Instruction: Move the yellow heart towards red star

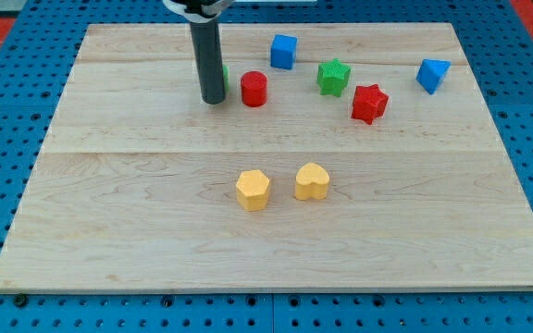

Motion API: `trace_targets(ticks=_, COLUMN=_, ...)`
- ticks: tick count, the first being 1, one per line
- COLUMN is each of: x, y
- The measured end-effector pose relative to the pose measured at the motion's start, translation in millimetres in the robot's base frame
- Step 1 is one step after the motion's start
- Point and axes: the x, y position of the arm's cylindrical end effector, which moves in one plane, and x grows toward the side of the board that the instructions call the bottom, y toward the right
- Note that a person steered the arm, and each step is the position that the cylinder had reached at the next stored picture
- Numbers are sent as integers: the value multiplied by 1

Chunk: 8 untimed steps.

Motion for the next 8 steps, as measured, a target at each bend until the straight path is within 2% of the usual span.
trace_targets(ticks=1, x=-15, y=-7)
trace_targets(ticks=2, x=0, y=2)
trace_targets(ticks=3, x=17, y=77)
trace_targets(ticks=4, x=50, y=122)
trace_targets(ticks=5, x=79, y=141)
trace_targets(ticks=6, x=89, y=192)
trace_targets(ticks=7, x=150, y=230)
trace_targets(ticks=8, x=194, y=177)
